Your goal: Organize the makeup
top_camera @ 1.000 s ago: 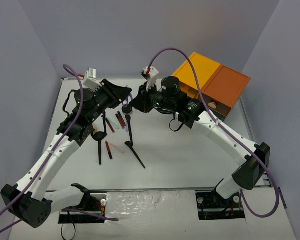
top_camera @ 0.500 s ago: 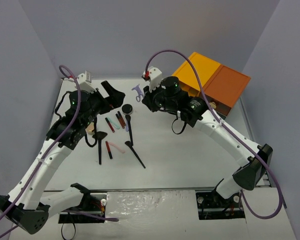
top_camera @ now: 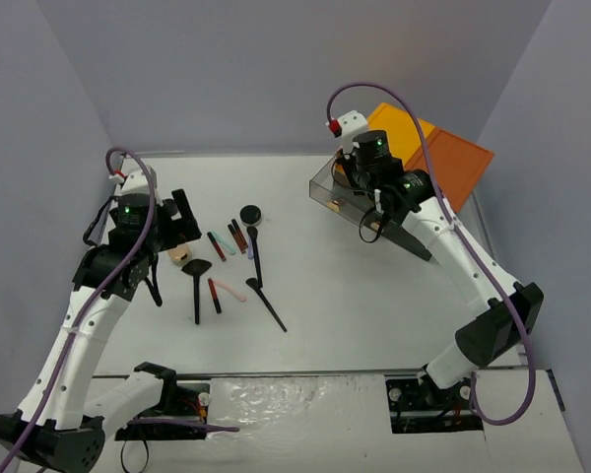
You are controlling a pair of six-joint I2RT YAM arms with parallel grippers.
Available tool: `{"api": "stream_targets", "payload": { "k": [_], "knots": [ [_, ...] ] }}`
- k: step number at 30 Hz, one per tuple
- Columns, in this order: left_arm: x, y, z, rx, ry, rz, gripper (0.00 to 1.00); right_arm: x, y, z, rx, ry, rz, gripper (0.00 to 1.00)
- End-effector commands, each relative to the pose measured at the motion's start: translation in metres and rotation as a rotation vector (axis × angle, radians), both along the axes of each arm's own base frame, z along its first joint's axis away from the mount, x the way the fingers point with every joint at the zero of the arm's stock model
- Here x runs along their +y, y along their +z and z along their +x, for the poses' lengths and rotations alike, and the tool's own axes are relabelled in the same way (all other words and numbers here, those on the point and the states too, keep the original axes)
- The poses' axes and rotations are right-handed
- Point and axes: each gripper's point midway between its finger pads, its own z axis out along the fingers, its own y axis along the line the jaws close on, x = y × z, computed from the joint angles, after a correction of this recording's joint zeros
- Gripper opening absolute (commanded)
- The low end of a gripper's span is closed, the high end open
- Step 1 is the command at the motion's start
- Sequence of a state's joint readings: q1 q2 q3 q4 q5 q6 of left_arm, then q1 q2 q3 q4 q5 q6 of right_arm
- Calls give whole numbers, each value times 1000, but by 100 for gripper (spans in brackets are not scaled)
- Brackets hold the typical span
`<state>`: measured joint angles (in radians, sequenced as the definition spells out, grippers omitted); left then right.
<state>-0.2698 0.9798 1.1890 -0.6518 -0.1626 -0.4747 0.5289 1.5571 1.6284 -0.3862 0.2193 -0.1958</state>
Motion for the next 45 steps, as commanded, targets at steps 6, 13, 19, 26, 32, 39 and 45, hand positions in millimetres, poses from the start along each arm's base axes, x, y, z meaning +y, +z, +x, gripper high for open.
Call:
{"api": "stream_targets", "payload": {
  "k": [6, 13, 19, 26, 32, 39, 45],
  "knots": [
    [22, -15, -14, 29, -9, 86, 97, -13, -11, 23, 10, -76, -85, 21],
    [25, -28, -18, 58, -18, 117, 97, 0, 18, 18, -31, -43, 2, 42],
    [29, -39, -21, 84, -13, 134, 97, 66, 45, -9, -59, 105, 118, 51],
    [38, -44, -30, 71, 8, 165, 97, 155, 33, -36, 6, 231, 262, 57],
    [44, -48, -39, 38, 18, 179, 97, 153, 13, -25, -4, 96, 251, 55],
    [44, -62, -46, 21, 17, 171, 97, 58, 9, -2, 0, -104, 291, 54],
    [44, -66, -43, 15, 17, 170, 97, 2, 12, 8, 22, -166, 367, 54]
  ]
}}
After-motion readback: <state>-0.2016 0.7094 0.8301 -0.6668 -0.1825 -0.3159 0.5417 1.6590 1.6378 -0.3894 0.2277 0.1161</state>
